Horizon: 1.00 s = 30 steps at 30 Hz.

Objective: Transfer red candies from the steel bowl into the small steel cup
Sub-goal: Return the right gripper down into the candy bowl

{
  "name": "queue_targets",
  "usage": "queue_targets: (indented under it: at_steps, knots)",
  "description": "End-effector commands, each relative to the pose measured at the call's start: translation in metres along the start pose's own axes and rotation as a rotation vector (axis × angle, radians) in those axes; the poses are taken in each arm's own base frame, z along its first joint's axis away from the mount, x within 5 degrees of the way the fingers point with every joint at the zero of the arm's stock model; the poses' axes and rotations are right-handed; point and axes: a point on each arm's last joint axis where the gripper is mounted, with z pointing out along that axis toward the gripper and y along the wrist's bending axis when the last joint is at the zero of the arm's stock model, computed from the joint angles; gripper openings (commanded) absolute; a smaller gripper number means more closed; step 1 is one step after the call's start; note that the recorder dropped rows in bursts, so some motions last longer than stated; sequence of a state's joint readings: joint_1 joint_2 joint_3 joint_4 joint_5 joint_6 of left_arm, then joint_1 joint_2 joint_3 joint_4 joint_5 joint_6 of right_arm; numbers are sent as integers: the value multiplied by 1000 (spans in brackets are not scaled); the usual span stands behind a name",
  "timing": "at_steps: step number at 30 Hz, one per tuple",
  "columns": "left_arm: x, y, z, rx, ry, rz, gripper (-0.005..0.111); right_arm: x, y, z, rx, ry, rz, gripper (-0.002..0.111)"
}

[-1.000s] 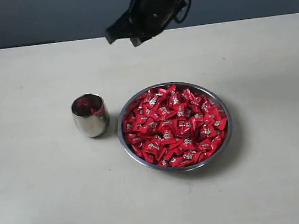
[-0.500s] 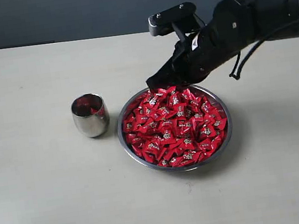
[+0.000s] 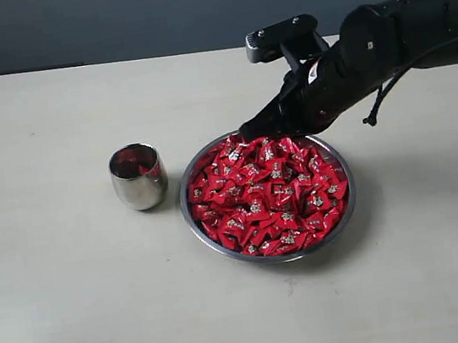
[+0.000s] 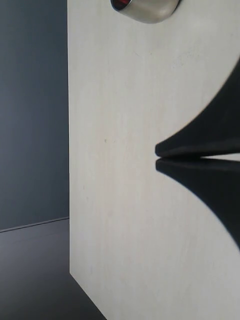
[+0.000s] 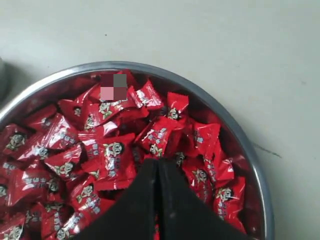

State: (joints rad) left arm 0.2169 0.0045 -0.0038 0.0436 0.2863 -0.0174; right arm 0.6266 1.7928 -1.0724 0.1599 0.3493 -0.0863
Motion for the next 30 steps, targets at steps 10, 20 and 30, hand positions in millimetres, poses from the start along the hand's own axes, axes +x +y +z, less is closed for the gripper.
queue_targets:
  at_steps: [10, 20, 30]
  knots:
    - [1, 0, 0, -1, -2, -2, 0, -46, 7, 24, -90, 266, -123, 1]
    - [1, 0, 0, -1, -2, -2, 0, -37, 31, 49, -144, 368, -224, 1]
    - [1, 0, 0, -1, -2, -2, 0, -35, 34, 49, -138, 384, -250, 7]
